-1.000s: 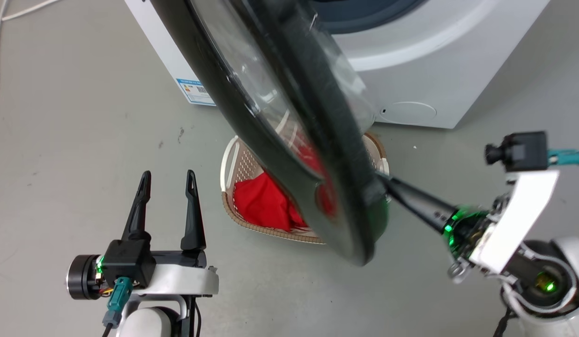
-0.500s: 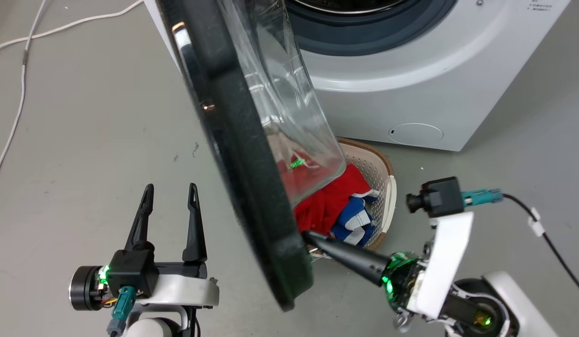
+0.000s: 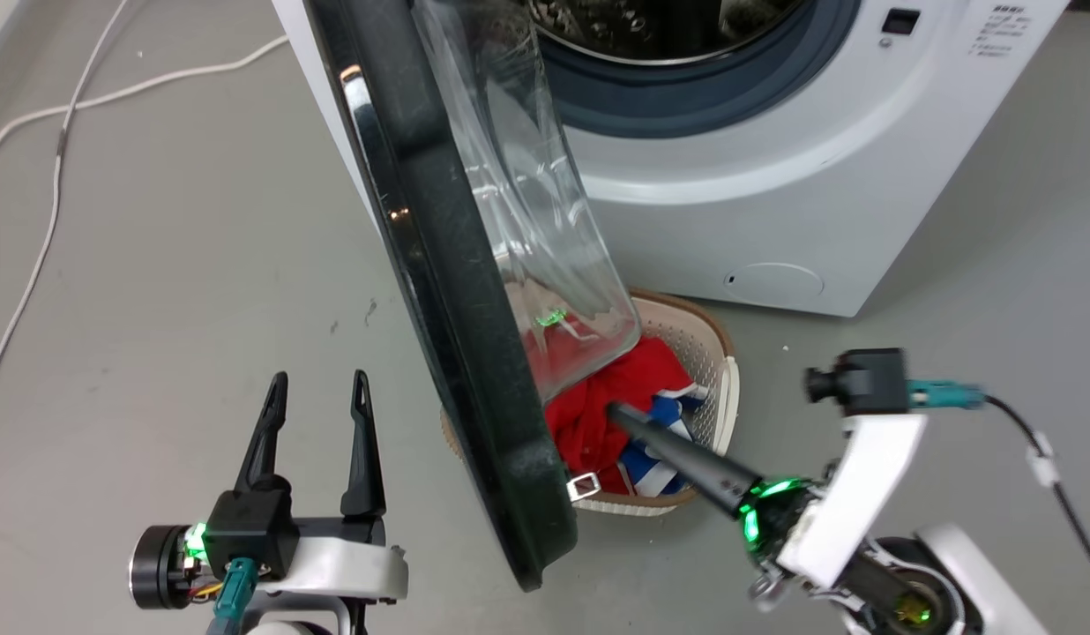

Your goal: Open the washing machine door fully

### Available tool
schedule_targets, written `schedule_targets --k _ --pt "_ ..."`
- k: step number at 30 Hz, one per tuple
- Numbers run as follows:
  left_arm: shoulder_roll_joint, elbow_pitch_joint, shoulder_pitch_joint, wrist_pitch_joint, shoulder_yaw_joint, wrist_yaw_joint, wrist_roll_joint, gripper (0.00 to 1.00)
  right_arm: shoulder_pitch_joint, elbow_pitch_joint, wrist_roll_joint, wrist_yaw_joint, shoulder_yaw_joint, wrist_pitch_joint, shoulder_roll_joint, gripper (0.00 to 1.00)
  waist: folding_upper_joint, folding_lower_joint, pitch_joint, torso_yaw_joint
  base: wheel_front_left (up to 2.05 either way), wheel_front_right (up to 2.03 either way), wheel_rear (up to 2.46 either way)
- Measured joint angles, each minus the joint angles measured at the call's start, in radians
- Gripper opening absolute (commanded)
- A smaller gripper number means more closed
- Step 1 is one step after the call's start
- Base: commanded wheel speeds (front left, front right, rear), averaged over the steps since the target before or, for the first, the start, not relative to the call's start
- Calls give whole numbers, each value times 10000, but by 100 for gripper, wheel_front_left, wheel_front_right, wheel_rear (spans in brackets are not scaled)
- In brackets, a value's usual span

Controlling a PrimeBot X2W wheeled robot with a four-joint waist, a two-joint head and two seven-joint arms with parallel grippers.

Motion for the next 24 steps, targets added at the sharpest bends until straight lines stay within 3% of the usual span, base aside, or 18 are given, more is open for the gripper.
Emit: schedule_targets --k 1,2,3,4,5,9,14,17,19,24 --pt "2 0 56 0 15 -17 36 100 73 -42 -90 0 -150 -299 -59 0 0 0 -86 -26 0 0 0" --pt "0 12 106 0 35 -25 40 100 127 -88 -199 0 -309 -640 -113 9 0 0 -171 -54 0 0 0" --pt "0 12 157 0 54 -27 61 100 174 -109 -393 0 -460 -1047 -161 36 0 0 -257 -91 0 0 0" --pt "2 8 203 0 82 -33 96 100 189 -132 -635 0 -556 -1423 -245 73 0 0 -334 -135 0 0 0" --pt "0 6 262 0 107 -44 123 100 192 -130 -895 0 -656 -1877 -311 100 0 0 -406 -187 0 0 0" --pt "-2 6 452 0 171 -109 198 100 197 -31 -1942 0 -886 -3770 -556 100 0 0 -679 -402 0 0 0" --pt "0 13 712 0 295 -115 217 100 194 761 -4293 0 -1227 -6422 -1018 100 0 0 -1017 -626 0 0 0" --pt "0 13 847 0 345 -128 276 100 283 1177 -5808 0 -2220 -6667 -782 100 0 0 -1210 -742 0 0 0" --pt "0 4 955 0 405 -128 282 100 365 865 -7237 0 -3446 -6696 -263 100 0 -1 -1298 -834 0 0 0" --pt "2 -19 1070 0 443 -132 288 100 1153 -31 -10270 2 -4922 -6702 836 100 0 0 -1469 -986 0 0 0"
